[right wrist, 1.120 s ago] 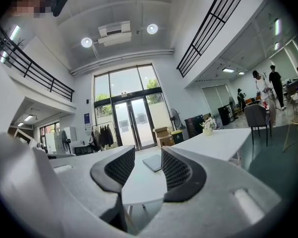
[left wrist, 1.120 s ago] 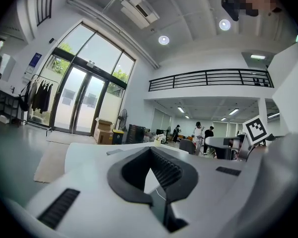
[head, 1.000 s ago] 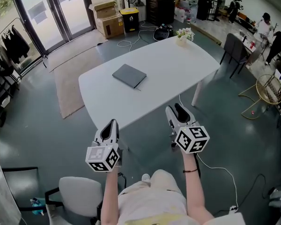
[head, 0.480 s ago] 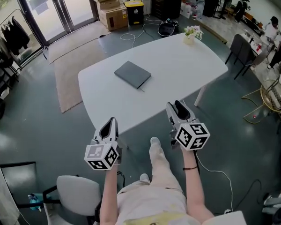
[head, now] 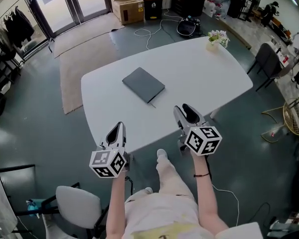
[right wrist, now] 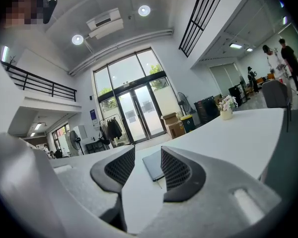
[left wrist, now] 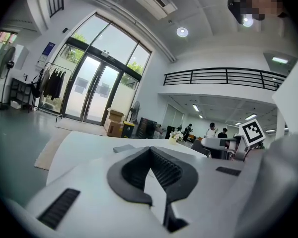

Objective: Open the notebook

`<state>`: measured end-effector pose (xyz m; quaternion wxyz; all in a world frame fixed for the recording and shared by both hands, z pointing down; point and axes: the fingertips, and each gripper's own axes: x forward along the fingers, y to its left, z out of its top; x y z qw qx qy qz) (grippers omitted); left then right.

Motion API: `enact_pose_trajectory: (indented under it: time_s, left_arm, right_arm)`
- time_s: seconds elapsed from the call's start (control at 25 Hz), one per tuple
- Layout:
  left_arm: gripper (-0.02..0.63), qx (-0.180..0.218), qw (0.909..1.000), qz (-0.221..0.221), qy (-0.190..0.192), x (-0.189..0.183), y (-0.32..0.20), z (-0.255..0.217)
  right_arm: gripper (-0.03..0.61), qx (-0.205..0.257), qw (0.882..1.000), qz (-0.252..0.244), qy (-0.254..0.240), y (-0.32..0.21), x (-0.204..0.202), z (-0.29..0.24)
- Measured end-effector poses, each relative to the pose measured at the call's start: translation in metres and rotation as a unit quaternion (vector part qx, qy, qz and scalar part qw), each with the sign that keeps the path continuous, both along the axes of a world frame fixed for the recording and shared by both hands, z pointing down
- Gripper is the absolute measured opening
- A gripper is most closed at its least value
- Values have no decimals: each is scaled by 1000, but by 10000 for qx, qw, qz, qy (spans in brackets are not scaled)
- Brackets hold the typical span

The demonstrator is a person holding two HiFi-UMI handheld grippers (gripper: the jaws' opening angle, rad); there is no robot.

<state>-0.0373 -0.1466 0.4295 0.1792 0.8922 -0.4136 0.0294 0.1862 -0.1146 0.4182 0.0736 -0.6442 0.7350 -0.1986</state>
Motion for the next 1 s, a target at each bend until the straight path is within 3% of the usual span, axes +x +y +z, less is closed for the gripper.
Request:
enact_pose_trajectory:
  time_s: [0.56, 1.0]
  left_arm:
    - [0, -678, 9963, -499, 174, 56, -80, 34]
    - [0, -1147, 9884, -958, 271, 72, -115, 66]
  right_arm:
    - [147, -575, 9952, -788, -82, -112, 42, 36]
    - [147, -1120, 9825, -1486, -93, -173, 52, 78]
